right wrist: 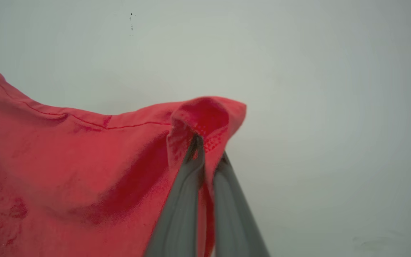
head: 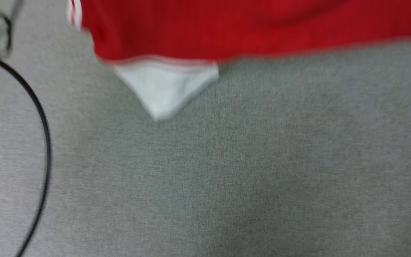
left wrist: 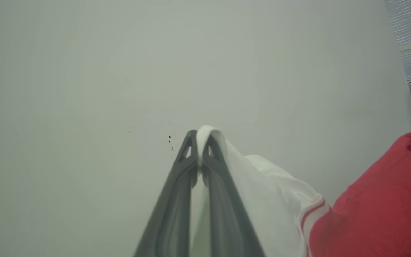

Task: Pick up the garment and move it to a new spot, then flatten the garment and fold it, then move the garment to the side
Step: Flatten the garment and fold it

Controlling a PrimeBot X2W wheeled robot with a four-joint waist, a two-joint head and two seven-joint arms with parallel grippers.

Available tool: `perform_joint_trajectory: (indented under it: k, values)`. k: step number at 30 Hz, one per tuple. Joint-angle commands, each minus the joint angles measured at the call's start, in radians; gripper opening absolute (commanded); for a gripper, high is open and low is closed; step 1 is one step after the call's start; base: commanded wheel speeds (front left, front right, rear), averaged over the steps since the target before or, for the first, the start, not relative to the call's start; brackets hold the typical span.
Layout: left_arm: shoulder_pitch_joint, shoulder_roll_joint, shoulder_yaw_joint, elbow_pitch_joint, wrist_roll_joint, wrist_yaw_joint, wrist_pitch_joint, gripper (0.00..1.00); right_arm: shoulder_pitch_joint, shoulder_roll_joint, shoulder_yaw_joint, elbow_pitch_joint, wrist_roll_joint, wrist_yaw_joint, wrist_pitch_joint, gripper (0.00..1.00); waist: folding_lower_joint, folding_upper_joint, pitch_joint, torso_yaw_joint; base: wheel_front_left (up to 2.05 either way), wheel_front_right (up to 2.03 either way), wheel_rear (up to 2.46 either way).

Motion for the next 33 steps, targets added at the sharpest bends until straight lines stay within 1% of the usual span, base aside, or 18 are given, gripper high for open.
perform_joint_trajectory:
  k: [1, 5, 9, 12, 16, 19, 24, 29, 33]
  values:
    - [-0.053, -0.002, -0.006, 0.025, 0.003, -0.004, -0.011, 0.0, -0.048, 0.01, 0.01, 0.025, -0.015, -0.001, -0.012, 0.0, -0.0001, 0.0, 0.086, -0.003, 0.0, 0.0, 0.0]
    - [-0.248, -0.006, -0.047, 0.137, 0.01, -0.004, -0.037, 0.0, -0.225, 0.039, 0.043, 0.132, -0.045, -0.001, -0.044, 0.0, -0.0001, 0.0, 0.145, -0.011, 0.0, 0.0, 0.0]
    - [-0.406, -0.004, -0.088, 0.228, 0.004, -0.004, -0.066, 0.0, -0.389, 0.048, 0.083, 0.241, -0.069, -0.001, -0.076, 0.0, -0.0001, 0.0, 0.196, -0.01, 0.0, 0.0, 0.0]
    - [-0.485, -0.002, -0.108, 0.299, -0.006, -0.004, -0.093, 0.0, -0.486, 0.053, 0.109, 0.33, -0.083, -0.001, -0.116, 0.0, -0.0001, 0.0, 0.224, -0.005, 0.0, 0.0, 0.0]
    - [-0.545, 0.004, -0.134, 0.385, -0.02, -0.004, -0.133, 0.0, -0.564, 0.066, 0.144, 0.44, -0.076, -0.001, -0.169, 0.0, -0.0001, 0.0, 0.252, -0.006, 0.0, 0.0, 0.0]
    - [-0.548, 0.01, -0.164, 0.429, -0.038, -0.004, -0.159, 0.0, -0.579, 0.072, 0.181, 0.499, -0.059, -0.001, -0.203, 0.0, -0.0001, 0.0, 0.269, -0.003, 0.0, 0.0, 0.0]
    - [-0.493, 0.032, -0.208, 0.482, -0.08, -0.004, -0.21, 0.0, -0.539, 0.062, 0.266, 0.558, -0.022, -0.001, -0.246, 0.0, -0.0001, 0.0, 0.286, -0.002, 0.0, 0.0, 0.0]
    - [-0.377, 0.054, -0.243, 0.501, -0.125, -0.005, -0.259, 0.0, -0.448, 0.047, 0.357, 0.583, 0.033, -0.001, -0.308, 0.0, -0.0001, 0.0, 0.271, -0.002, 0.0, 0.0, 0.0]
    - [-0.244, 0.071, -0.262, 0.483, -0.158, -0.005, -0.283, 0.0, -0.336, 0.038, 0.433, 0.575, 0.093, -0.001, -0.355, 0.0, -0.0001, 0.0, 0.236, 0.0, 0.0, 0.0, 0.0]
